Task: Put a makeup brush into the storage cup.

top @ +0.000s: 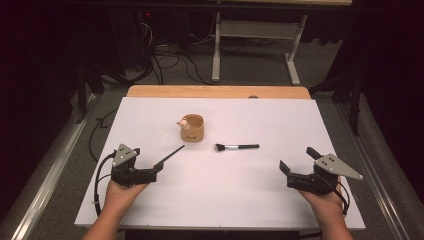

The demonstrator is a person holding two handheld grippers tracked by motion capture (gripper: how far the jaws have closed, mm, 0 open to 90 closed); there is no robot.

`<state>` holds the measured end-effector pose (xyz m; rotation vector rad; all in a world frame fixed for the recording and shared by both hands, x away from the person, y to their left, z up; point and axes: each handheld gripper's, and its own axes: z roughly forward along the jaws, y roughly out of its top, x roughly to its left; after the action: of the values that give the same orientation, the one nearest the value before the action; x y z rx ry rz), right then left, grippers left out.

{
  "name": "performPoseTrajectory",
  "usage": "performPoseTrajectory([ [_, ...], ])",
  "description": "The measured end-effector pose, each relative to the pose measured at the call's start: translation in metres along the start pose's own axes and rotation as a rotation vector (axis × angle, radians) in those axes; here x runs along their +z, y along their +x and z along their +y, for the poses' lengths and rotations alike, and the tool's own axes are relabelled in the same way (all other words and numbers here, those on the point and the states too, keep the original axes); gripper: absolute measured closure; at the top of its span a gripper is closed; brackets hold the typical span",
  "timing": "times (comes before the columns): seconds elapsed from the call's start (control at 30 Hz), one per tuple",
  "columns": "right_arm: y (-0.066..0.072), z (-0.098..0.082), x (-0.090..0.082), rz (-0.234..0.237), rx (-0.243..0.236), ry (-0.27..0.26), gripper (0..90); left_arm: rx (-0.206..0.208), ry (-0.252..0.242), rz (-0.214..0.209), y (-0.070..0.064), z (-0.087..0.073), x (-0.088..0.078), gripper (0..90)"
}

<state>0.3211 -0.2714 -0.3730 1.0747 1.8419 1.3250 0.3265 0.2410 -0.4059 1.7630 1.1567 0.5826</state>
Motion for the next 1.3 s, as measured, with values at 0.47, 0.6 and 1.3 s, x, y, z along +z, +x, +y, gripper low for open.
performPoseTrajectory([
  [0.47,-0.002,0.001,-0.002,0.005,0.023,-0.012,1.3,0.014,0.102,0.022,-0.001,-0.003,0.008,3.0],
  [0.6,-0.002,0.001,-0.003,0.004,0.024,-0.013,1.2,0.022,0.182,0.052,-0.001,-0.005,0.014,2.9],
  [1.3,-0.003,0.002,-0.003,-0.012,0.020,-0.011,1.3,-0.005,0.338,0.112,0.003,-0.009,0.023,0.7],
])
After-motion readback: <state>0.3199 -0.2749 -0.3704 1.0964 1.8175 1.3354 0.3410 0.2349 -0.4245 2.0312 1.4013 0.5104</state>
